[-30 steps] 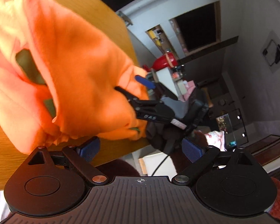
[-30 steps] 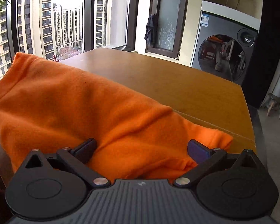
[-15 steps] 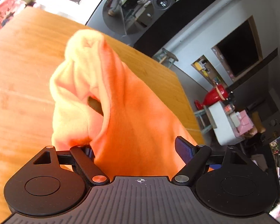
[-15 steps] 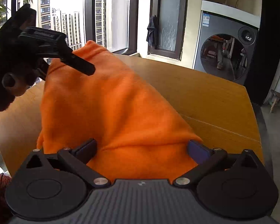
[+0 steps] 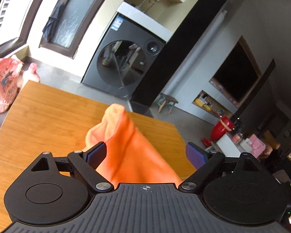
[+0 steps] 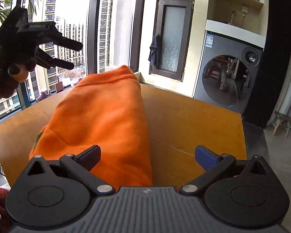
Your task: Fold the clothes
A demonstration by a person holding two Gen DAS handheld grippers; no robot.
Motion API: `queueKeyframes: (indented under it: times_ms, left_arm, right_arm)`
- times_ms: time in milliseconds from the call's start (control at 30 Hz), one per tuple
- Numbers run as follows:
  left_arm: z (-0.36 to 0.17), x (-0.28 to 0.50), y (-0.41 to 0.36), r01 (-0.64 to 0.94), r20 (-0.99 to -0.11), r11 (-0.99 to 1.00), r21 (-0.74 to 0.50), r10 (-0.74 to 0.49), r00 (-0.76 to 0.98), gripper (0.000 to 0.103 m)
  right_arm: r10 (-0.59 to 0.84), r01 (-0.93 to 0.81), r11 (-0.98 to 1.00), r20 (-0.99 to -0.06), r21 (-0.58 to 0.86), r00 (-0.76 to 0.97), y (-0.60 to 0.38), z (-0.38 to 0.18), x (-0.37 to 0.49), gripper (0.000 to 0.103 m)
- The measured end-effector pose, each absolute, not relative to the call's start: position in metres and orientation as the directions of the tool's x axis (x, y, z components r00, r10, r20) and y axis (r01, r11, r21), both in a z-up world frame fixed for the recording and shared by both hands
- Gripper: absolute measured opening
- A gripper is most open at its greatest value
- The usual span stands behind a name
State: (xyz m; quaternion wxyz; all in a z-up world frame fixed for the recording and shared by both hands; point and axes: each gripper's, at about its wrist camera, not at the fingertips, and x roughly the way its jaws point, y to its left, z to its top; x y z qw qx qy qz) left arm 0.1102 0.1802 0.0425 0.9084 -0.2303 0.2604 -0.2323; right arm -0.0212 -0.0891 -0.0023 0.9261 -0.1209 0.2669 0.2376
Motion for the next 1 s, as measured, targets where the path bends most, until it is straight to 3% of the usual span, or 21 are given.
queueKeyframes:
  times_ms: [100, 200, 300, 433, 667, 800, 933, 1000]
  left_arm:
    - [0.045, 0.129, 0.139, 0.408, -0.345, 0.738, -0.537, -0.634, 0.692, 0.095]
    - [0.019, 0.160, 0.111, 0.392, -0.429, 0.746, -0.539, -0.643, 0.635, 0.096]
    - [-0.025, 0.179, 0.116, 0.288, -0.505, 0.732, -0.617, -0.649, 0.568, 0.095]
    - [-0.063, 0.174, 0.138, 0.286, -0.471, 0.695, -0.659, -0.678, 0.564, 0.095]
    - [-0.064, 0.171, 0.144, 0.293, -0.448, 0.682, -0.670, -0.686, 0.573, 0.096]
    - [-0.060, 0.158, 0.158, 0.285, -0.415, 0.646, -0.708, -0.707, 0.573, 0.100]
    - [-0.073, 0.157, 0.174, 0.255, -0.386, 0.593, -0.764, -0.736, 0.557, 0.101]
    - [-0.083, 0.161, 0.180, 0.232, -0.370, 0.563, -0.793, -0.749, 0.550, 0.101]
  right_arm:
    - [0.350, -0.518, 0.841, -0.575, -0.154, 0.739, -0.068, -0.020, -0.018, 0.103]
    - [0.377, -0.553, 0.809, -0.547, -0.198, 0.747, -0.057, -0.018, -0.023, 0.103]
    - [0.420, -0.575, 0.801, -0.529, -0.165, 0.738, -0.060, -0.003, -0.012, 0.103]
    - [0.473, -0.595, 0.799, -0.521, -0.086, 0.710, -0.069, 0.023, 0.024, 0.103]
    - [0.490, -0.601, 0.798, -0.544, -0.033, 0.681, -0.014, 0.043, 0.139, 0.103]
    - [0.444, -0.573, 0.819, -0.659, 0.023, 0.607, 0.029, 0.013, 0.206, 0.103]
    - [0.305, -0.581, 0.787, -0.689, -0.207, 0.658, 0.058, -0.035, 0.216, 0.103]
    - [0.318, -0.572, 0.796, -0.665, -0.200, 0.676, 0.055, -0.035, 0.214, 0.103]
